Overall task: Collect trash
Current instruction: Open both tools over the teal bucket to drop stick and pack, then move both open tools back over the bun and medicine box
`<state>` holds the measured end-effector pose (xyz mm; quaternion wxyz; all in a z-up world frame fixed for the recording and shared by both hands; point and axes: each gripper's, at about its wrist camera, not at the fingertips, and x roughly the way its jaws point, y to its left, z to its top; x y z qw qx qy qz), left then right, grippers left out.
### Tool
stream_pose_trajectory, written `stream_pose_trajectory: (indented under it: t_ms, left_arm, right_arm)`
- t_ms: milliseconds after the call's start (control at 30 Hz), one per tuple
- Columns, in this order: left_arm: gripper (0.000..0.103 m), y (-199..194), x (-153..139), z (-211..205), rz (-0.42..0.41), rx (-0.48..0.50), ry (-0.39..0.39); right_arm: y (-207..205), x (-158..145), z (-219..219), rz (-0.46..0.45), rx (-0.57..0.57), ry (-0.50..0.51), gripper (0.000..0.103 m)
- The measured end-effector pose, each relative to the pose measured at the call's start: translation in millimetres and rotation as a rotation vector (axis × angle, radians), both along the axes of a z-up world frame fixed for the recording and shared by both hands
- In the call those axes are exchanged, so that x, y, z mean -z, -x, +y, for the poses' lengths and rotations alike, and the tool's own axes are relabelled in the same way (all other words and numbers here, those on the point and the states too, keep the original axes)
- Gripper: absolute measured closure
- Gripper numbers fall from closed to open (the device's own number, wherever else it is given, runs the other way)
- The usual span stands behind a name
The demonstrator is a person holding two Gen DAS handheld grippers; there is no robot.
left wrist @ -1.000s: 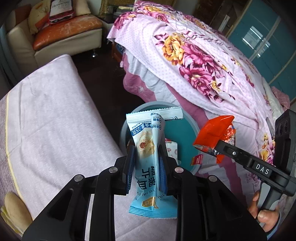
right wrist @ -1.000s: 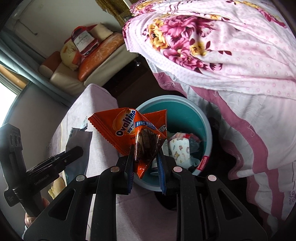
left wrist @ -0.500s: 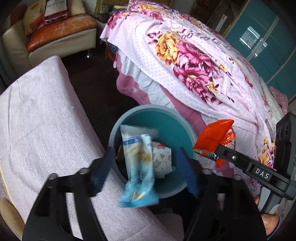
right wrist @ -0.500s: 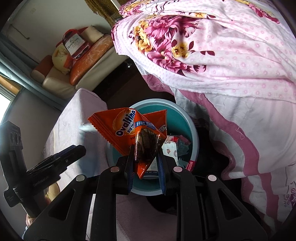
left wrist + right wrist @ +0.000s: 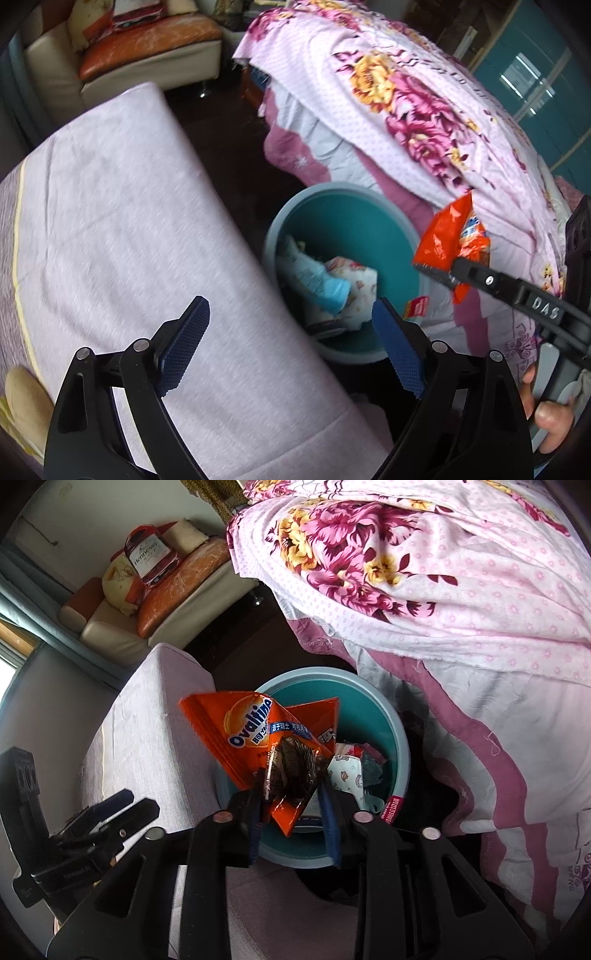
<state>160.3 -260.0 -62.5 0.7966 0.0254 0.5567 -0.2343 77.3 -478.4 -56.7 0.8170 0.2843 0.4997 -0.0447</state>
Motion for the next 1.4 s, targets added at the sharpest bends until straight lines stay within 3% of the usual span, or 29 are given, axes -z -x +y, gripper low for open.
stream_pose_trajectory:
  t_ms: [133,300,767,1400]
  left_arm:
    - [0.013,7,4,14,0.006,-0.012,-0.024]
    - [0.012,16,9,36,0.02,-0.027,-0.031]
    - [0.012,37,-1,93,0.002,-0.089,0.0]
    - [0.012,79,-12,175,-0.027,-0.146,0.022]
  right_arm:
    - [-3,-2,10,0.012,-0.011,0.007,0.039]
    - [-4,-3,20,0.03,-0.011,0.0,0.028]
    - [-3,-16,67,0.05,-0.059,0.015,0.022]
    - [7,-32,158,0.081,-0.217,0.052,0.02]
